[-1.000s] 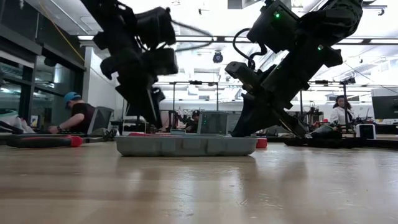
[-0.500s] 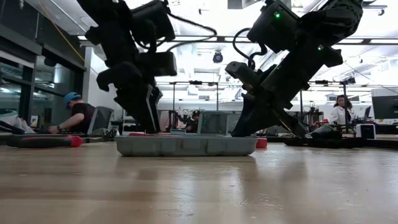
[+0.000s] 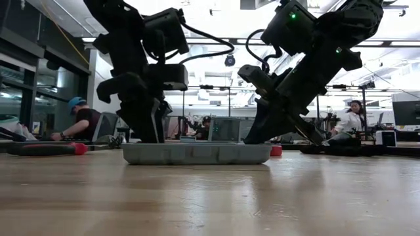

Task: Prefit tool cases
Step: Remove the orange hammer from the gray prefit tool case

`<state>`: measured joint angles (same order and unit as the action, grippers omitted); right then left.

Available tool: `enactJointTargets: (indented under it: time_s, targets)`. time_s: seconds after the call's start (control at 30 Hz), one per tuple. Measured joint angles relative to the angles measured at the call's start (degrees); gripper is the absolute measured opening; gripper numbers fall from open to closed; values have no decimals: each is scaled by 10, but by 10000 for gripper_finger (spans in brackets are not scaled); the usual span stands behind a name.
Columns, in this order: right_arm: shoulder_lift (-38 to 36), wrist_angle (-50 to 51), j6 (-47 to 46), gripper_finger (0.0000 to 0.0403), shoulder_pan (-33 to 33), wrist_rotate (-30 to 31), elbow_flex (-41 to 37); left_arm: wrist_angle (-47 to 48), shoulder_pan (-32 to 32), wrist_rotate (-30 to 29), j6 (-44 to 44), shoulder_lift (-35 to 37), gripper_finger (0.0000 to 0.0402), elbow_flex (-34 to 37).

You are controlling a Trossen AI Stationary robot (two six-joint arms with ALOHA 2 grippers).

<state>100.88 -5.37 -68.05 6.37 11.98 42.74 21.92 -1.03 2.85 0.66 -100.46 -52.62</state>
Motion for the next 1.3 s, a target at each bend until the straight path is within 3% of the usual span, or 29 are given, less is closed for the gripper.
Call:
enactJointTargets:
  time_s: [0.07,0.2,0.47,0.57,0.87,1.07,1.3]
  targets:
    - [0,0,0,0,0,0,0,-1,3,-3,-10,-4,120,0]
    - [0,-12,1,0,1,2,-2,4,12,-10,-26,-8,55,-1]
    - [-10,-41,1,0,1,17,-3,8,34,26,-46,5,47,1]
    - [-27,-36,12,0,0,31,-4,3,43,32,-51,24,1,0]
    - [-113,-56,74,0,0,103,-3,4,73,42,-53,56,4,3]
    - [-121,-48,104,0,0,75,-2,4,74,43,-1,56,2,3]
    - [-75,-54,95,0,2,41,-2,-7,74,50,6,56,1,2]
